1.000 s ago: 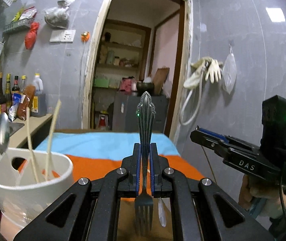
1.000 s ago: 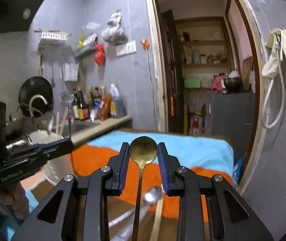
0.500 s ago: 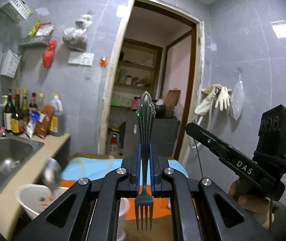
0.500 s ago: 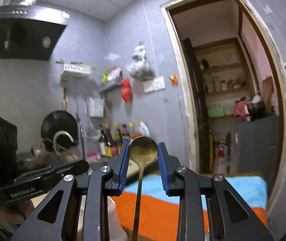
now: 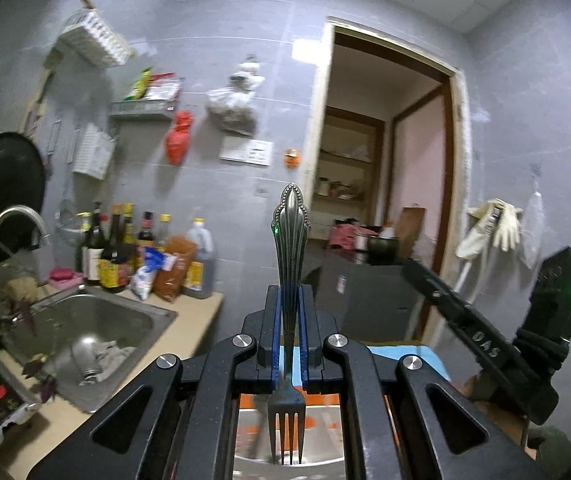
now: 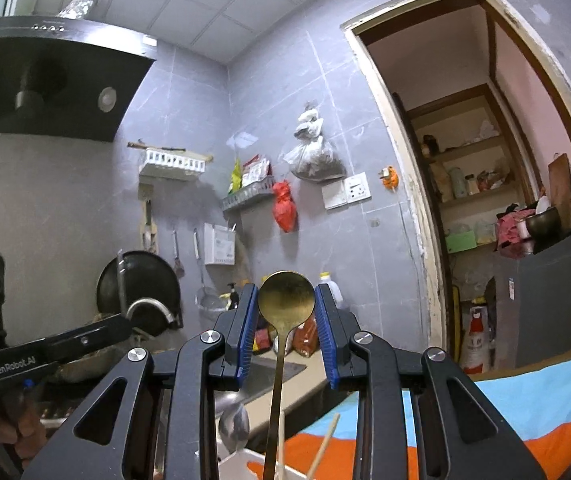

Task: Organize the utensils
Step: 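Lift the fork with the left tool while the right carries the gold spoon up, then open the left tool over the basket while the right releases the gold spoon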

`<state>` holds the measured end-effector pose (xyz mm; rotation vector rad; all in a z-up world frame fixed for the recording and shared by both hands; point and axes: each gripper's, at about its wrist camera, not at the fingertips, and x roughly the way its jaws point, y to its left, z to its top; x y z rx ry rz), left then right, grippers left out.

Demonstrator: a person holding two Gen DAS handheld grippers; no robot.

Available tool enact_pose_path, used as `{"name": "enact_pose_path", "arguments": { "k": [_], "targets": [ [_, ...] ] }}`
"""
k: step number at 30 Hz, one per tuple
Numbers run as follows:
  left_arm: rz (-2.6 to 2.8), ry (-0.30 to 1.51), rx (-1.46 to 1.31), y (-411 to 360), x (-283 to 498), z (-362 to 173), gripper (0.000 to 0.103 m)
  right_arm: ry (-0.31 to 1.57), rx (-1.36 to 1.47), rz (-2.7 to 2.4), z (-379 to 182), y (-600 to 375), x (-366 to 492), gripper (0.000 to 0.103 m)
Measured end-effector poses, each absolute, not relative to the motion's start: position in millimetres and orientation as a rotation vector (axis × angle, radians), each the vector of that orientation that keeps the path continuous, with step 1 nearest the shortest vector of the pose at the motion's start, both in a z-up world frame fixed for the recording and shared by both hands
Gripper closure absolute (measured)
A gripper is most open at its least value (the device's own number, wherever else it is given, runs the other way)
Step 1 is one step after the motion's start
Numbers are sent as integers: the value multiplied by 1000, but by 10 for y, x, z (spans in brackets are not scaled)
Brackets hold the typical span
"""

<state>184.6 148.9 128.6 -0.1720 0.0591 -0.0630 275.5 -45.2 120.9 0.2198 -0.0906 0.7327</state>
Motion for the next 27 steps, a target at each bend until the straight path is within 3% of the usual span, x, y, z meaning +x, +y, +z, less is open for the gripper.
{"name": "enact_pose_path", "arguments": {
  "k": [12,27],
  "targets": [
    [25,-26,-265,1842,2020,900,98,-100,266,632,845,-408,2977,77],
    [10,-45,-269,1838,2185,949,98,-105,220,650,784,-346,2980,77]
  ]
}}
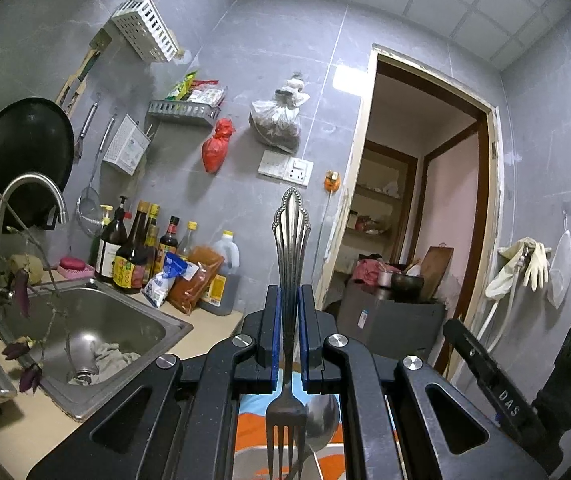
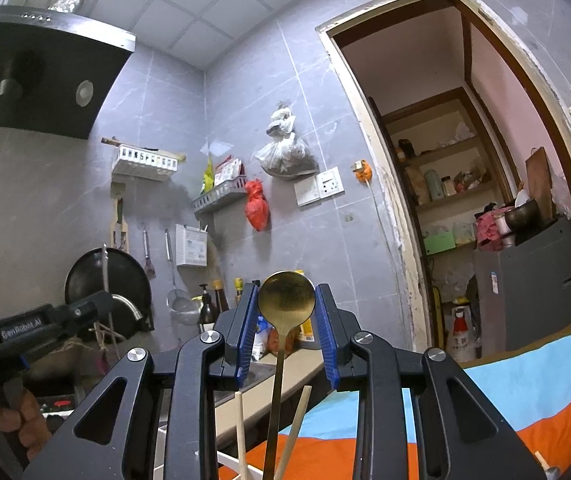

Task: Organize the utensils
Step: 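Open the left tool over the basket while the right releases the gold spoon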

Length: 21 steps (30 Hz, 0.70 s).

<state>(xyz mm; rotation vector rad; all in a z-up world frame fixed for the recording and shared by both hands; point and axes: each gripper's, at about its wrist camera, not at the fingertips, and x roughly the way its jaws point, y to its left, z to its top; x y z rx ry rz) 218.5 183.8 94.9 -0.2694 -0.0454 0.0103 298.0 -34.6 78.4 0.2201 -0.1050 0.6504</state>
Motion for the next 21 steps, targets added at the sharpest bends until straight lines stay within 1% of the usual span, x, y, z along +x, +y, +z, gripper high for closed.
{"name": "enact_pose_path", "arguments": {
  "k": [9,18,20,21],
  "targets": [
    [7,19,-271,1742,2190,649,97,-73,148,660,674,-312,2958,76],
    [-56,122,-284,1677,2130,506,97,25,79,701,580,-352,2877,76],
    [-76,149,-286,1650,2126,488,97,44,75,707,568,-385,2856,72],
    [-89,166,-285,1629,2125,481,97,49,77,710,566,-402,2846,68]
  ]
}}
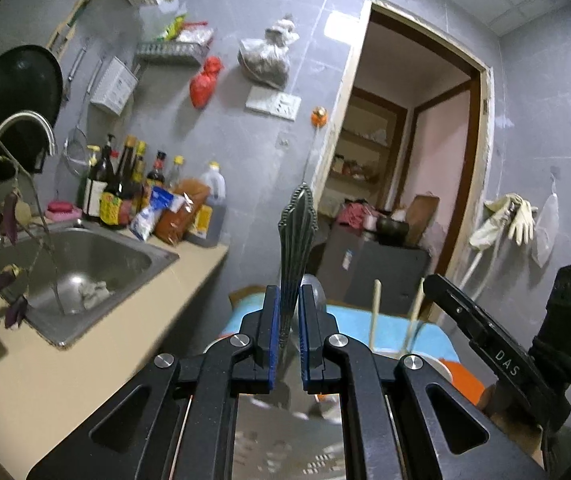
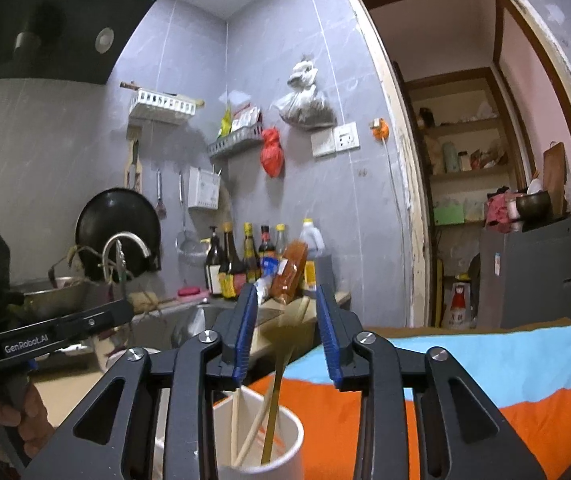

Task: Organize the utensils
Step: 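Open the left tool over the basket while the right releases the gold spoon, then move both tools back to the utensils on the cloth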

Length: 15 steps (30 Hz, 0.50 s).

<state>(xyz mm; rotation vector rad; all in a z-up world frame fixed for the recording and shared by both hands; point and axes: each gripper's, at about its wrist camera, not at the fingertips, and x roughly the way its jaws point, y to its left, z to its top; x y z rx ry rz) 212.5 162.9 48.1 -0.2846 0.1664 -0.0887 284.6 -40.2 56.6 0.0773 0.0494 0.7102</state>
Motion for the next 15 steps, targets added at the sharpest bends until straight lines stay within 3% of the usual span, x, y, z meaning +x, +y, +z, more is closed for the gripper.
{"name": "enact_pose_path", "arguments": {
  "k": [5,7,15],
  "targets": [
    [-135,216,-293,1559,2098,454,95,79,82,721,600,-505,2795,64],
    [-137,216,-286,1527,2065,470,93,74,91,717,629,-577,2758,54],
    [-169,199,-250,1309,1950,639,64,47,116,694,796,-916,2564,27]
  ]
}}
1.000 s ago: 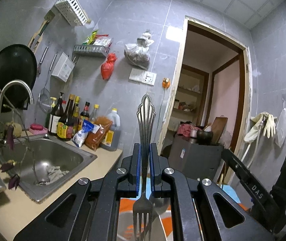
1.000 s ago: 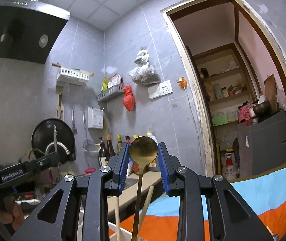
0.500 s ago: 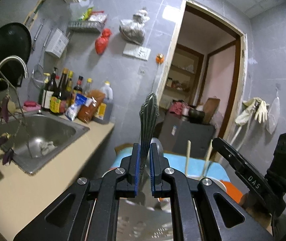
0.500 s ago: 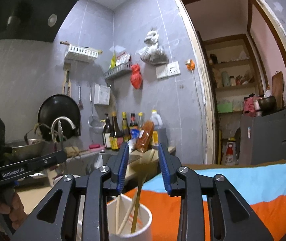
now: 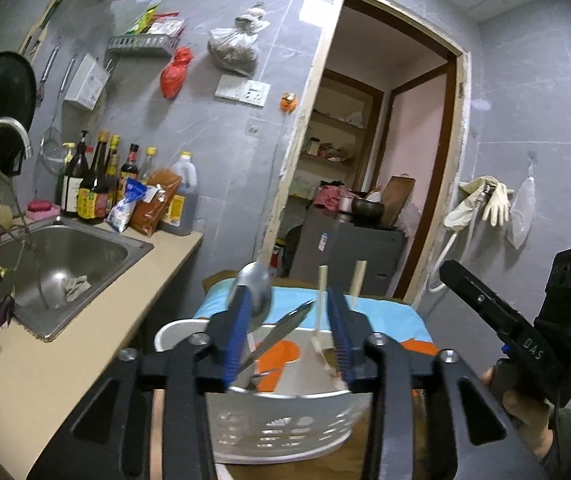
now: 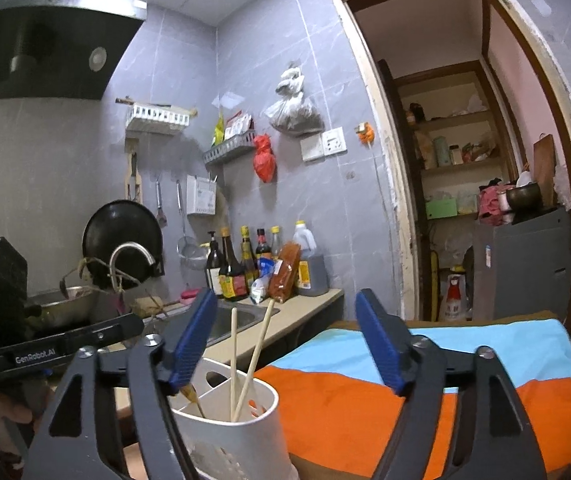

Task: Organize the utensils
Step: 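Move both tools back to the utensils on the cloth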

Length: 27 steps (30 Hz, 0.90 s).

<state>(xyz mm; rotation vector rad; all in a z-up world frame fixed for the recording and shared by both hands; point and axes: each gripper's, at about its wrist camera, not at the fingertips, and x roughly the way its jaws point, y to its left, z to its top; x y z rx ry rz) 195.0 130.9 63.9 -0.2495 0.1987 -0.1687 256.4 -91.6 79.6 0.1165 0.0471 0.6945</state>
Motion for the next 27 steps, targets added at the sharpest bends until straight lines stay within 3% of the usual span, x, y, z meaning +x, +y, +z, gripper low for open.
{"name": "enact_pose_path", "arguments": {
  "k": [3,4,5,8,17,27],
  "targets": [
    [-168,185,-223,1177,1893,723,42,24,115,678,888,-1079,2445,12],
    [-166,177,-218,1142,1875,746,29,19,114,674,908,-1118,2419,3],
    [-164,165,-212,1100,1852,775,19,10,116,668,936,-1172,2378,0],
    [-155,132,-179,935,1769,848,9,-15,108,657,1008,-1345,2241,0],
    [-193,77,-114,435,1602,936,5,-80,59,602,1132,-1816,1892,0],
    [-247,92,-83,-52,1577,811,4,-32,26,526,1048,-2294,1859,0]
  ]
}}
